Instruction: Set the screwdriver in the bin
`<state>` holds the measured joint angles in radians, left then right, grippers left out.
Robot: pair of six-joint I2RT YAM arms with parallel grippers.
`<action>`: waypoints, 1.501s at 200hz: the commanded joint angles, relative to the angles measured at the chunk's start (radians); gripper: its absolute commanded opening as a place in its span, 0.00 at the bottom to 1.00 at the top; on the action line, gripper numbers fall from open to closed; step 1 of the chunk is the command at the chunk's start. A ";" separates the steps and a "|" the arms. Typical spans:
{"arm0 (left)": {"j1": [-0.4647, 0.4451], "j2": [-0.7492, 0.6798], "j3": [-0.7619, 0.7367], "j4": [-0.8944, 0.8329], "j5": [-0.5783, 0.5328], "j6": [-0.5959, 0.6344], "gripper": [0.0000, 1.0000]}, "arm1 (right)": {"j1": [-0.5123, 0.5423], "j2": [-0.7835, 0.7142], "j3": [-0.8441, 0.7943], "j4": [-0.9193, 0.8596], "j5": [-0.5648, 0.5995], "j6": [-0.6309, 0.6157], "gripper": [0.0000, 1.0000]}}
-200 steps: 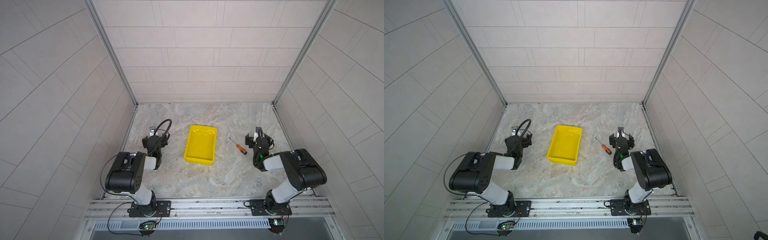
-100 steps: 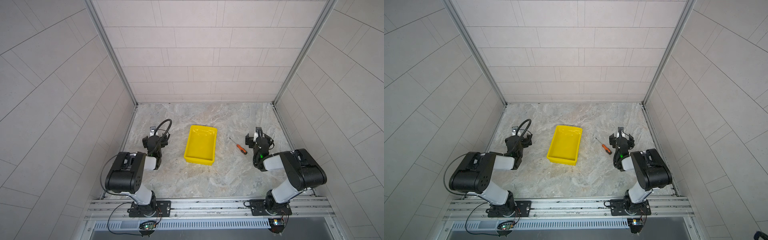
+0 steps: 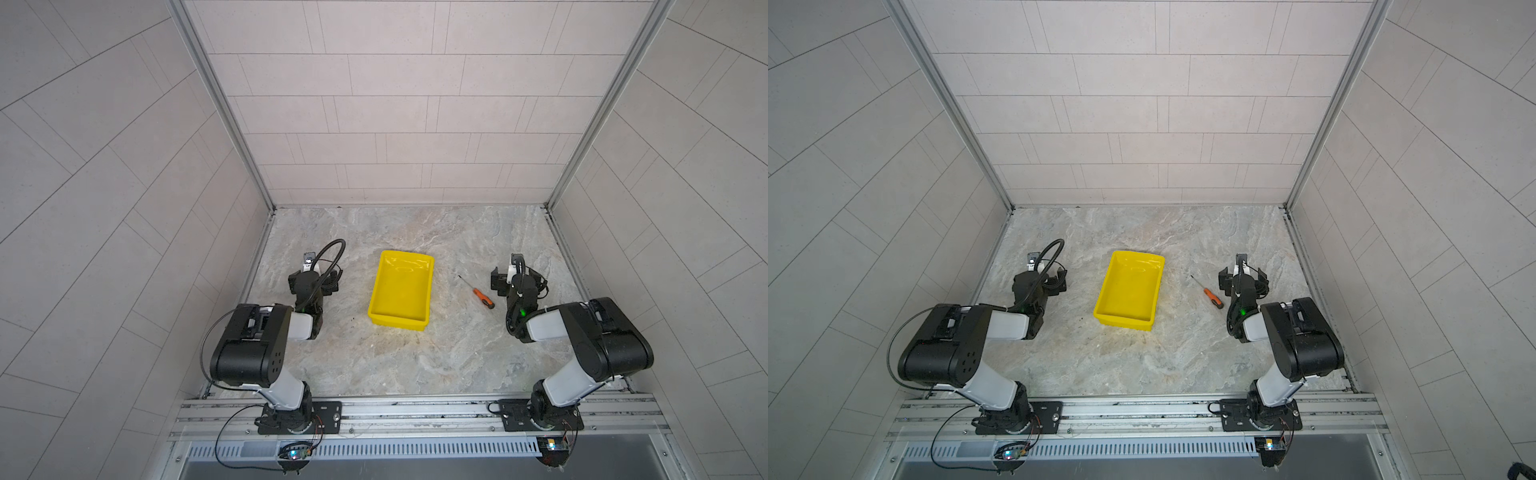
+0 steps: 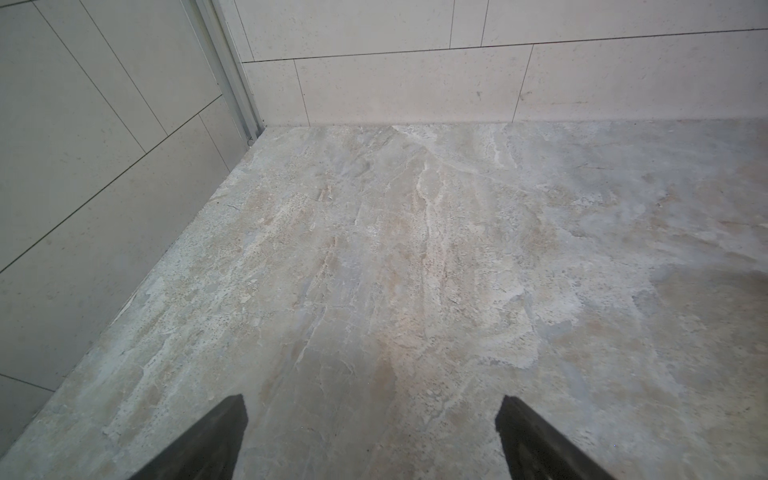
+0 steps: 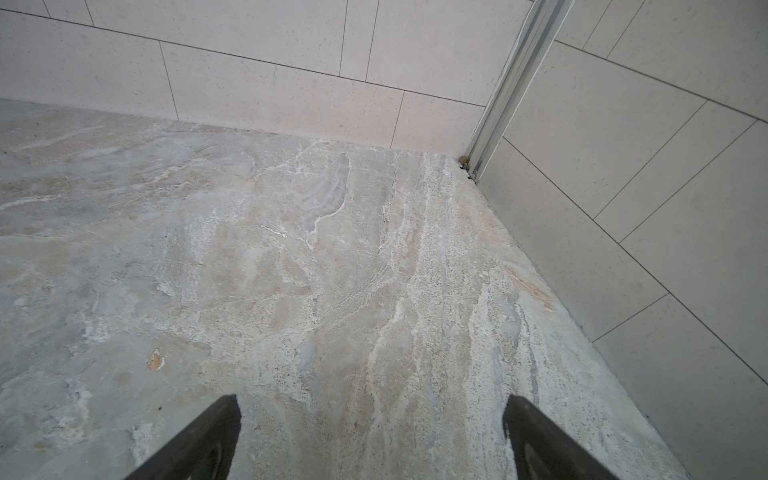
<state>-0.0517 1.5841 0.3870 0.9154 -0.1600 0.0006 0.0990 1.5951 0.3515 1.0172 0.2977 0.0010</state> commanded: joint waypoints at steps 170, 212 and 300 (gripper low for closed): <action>-0.176 -0.710 0.216 -1.255 0.143 -0.388 1.00 | 0.312 -1.175 0.007 -1.569 -0.024 0.626 1.00; -0.173 -0.855 0.086 -1.226 0.372 -0.377 1.00 | 0.325 -1.250 -0.066 -1.553 0.023 0.649 0.99; -0.173 -0.860 0.094 -1.370 0.093 -0.503 1.00 | 0.335 -1.148 -0.066 -1.478 -0.028 0.622 0.99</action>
<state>-0.2272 0.7174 0.4591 -0.3641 0.0521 -0.4374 0.4274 0.3771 0.2703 -0.4911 0.2863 0.6186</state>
